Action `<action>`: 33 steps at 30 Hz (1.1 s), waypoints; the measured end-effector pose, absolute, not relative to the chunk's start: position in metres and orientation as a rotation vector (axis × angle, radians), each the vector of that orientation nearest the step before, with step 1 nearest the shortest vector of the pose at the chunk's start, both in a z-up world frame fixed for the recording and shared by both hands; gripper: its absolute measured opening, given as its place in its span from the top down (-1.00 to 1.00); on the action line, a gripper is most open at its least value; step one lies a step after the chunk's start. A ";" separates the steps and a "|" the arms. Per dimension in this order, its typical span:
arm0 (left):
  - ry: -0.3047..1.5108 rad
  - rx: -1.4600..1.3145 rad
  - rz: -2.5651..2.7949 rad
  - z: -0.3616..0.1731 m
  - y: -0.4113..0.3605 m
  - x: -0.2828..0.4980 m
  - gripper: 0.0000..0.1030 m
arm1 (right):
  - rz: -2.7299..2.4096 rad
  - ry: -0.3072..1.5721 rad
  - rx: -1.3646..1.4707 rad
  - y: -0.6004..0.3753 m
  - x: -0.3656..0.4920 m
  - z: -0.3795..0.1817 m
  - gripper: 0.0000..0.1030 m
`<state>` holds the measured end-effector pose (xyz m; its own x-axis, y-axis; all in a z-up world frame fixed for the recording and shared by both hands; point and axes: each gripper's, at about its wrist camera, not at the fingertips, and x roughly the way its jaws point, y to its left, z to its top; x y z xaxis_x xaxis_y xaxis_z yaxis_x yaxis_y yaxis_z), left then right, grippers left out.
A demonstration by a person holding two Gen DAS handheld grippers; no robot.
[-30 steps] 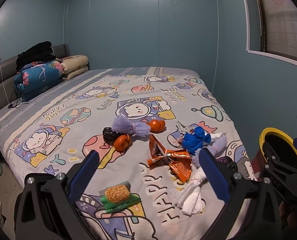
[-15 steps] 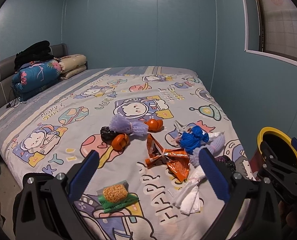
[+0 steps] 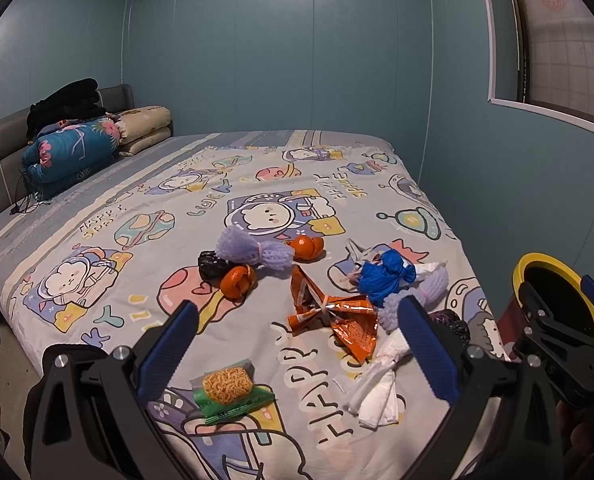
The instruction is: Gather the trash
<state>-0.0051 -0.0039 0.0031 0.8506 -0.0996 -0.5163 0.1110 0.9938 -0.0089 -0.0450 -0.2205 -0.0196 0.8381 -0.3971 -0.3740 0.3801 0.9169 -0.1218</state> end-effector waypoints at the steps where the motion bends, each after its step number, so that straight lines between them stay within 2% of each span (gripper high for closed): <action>1: 0.543 0.022 -0.112 0.003 -0.004 -0.005 -0.86 | -0.411 0.405 -0.043 -0.220 -0.045 -0.020 -0.86; 33: 0.556 0.010 -0.114 0.001 -0.006 -0.002 -0.86 | -0.414 0.417 -0.036 -0.223 -0.043 -0.022 -0.86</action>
<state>-0.0022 -0.0064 0.0007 0.8431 -0.1052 -0.5274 0.1105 0.9936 -0.0216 -0.0432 -0.2228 -0.0222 0.8323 -0.3975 -0.3864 0.3830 0.9162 -0.1176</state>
